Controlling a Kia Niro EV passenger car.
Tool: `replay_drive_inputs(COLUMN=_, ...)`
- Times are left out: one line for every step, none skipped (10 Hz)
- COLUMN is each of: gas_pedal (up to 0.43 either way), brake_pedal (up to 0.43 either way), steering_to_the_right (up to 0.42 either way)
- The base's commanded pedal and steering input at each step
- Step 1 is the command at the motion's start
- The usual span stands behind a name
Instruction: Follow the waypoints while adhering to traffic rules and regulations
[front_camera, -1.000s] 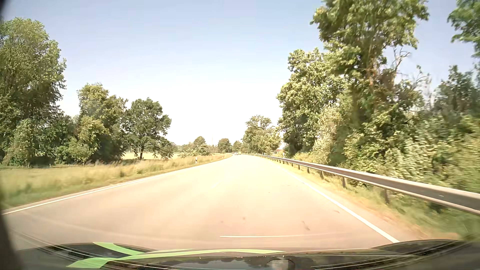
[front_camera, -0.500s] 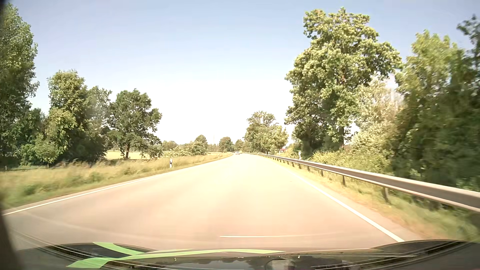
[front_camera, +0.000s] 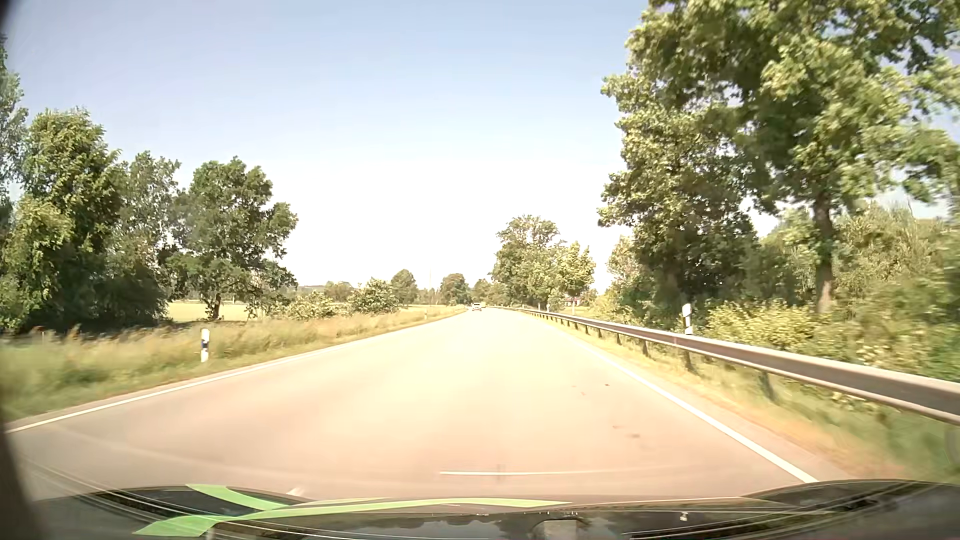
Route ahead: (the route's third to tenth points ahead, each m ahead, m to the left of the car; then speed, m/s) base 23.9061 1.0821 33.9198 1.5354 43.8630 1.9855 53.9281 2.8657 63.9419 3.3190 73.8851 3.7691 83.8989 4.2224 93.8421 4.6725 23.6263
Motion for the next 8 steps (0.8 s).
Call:
replay_drive_inputs(gas_pedal=0.240, brake_pedal=0.000, steering_to_the_right=-0.004)
replay_drive_inputs(gas_pedal=0.228, brake_pedal=0.000, steering_to_the_right=-0.003)
replay_drive_inputs(gas_pedal=0.220, brake_pedal=0.000, steering_to_the_right=-0.003)
replay_drive_inputs(gas_pedal=0.209, brake_pedal=0.000, steering_to_the_right=-0.003)
replay_drive_inputs(gas_pedal=0.209, brake_pedal=0.000, steering_to_the_right=-0.003)
replay_drive_inputs(gas_pedal=0.209, brake_pedal=0.000, steering_to_the_right=-0.003)
replay_drive_inputs(gas_pedal=0.209, brake_pedal=0.000, steering_to_the_right=-0.003)
replay_drive_inputs(gas_pedal=0.209, brake_pedal=0.000, steering_to_the_right=-0.003)
